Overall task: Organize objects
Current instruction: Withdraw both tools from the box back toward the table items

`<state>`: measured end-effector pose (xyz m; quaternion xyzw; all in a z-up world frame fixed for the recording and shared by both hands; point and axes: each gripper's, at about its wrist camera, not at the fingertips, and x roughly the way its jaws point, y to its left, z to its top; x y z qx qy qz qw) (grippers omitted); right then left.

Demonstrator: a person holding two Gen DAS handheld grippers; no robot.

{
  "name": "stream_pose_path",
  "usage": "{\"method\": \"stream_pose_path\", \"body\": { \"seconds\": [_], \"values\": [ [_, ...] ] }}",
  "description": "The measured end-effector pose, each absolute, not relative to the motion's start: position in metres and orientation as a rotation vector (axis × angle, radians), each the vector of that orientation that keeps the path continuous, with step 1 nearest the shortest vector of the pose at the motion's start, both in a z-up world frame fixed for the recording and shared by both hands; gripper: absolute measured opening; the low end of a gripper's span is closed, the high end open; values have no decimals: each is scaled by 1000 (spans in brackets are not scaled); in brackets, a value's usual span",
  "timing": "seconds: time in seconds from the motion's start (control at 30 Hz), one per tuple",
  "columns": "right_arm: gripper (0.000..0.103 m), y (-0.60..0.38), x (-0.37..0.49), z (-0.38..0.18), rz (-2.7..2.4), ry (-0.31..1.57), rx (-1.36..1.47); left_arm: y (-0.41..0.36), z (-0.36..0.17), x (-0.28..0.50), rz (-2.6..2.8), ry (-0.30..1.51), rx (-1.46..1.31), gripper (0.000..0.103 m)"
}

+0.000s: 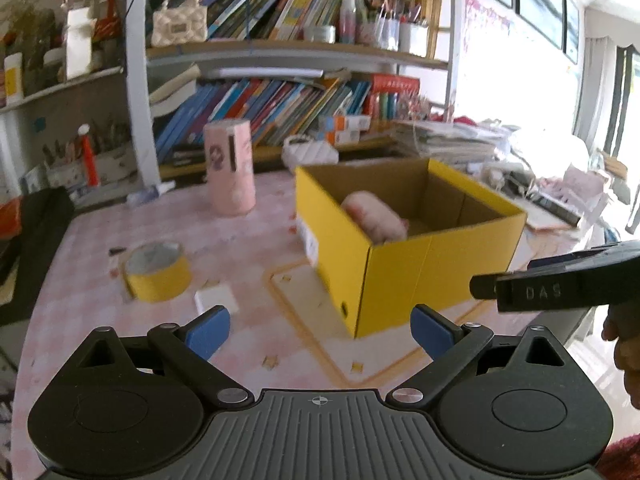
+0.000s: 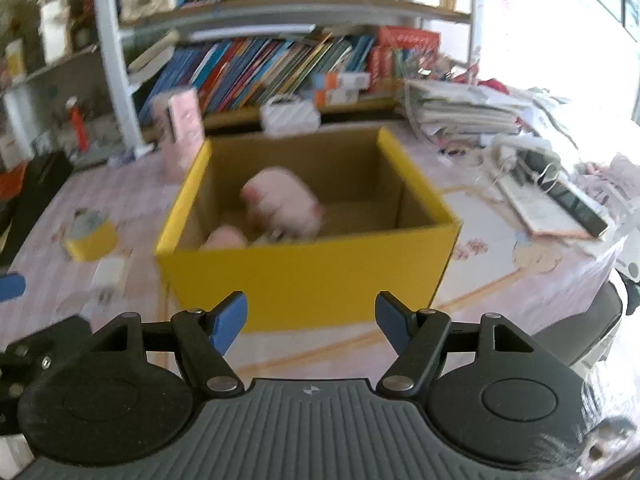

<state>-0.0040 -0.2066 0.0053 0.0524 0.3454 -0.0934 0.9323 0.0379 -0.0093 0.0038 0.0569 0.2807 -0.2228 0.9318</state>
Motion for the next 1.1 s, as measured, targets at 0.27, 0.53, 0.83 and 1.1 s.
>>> {"method": "stream_pose_path", "body": {
  "seconds": [0.27, 0.53, 0.83, 1.1],
  "values": [
    [69, -166, -21, -16, -123, 779, 96, 12, -6, 17, -410, 627, 151, 98],
    [69, -132, -28, -32, -43, 842, 90, 37, -17, 2, -348, 697, 155, 98],
    [70, -104, -29, -35, 27, 854, 74, 64, -15, -9, -285, 698, 139, 98],
    [70, -86, -29, -32, 53, 839, 58, 81, -12, -13, -258, 683, 132, 98]
  ]
}}
